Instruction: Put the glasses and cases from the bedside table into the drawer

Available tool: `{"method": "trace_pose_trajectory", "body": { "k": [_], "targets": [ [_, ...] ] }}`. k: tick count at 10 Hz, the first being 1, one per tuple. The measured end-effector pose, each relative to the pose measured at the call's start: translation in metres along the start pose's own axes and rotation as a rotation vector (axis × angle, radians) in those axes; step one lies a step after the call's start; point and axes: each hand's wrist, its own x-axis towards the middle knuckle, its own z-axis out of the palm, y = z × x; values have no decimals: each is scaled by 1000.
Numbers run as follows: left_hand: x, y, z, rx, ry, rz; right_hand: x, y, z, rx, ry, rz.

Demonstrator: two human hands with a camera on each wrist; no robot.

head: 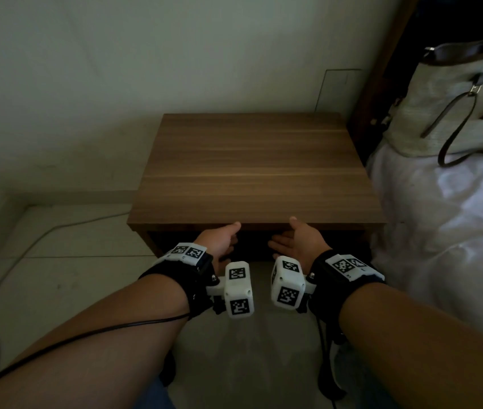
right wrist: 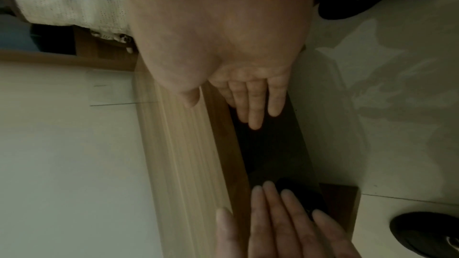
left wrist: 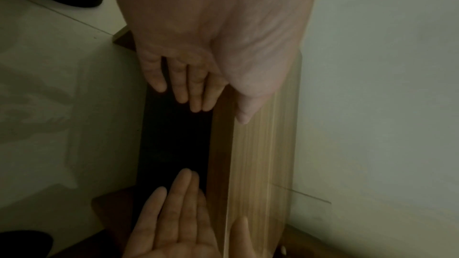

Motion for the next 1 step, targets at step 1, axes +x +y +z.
{"method": "trace_pose_trajectory", "body": {
  "k": [1],
  "targets": [
    [-3,-2,2,74,-12,33,-10,3,0,-106,11,-17]
  ]
}}
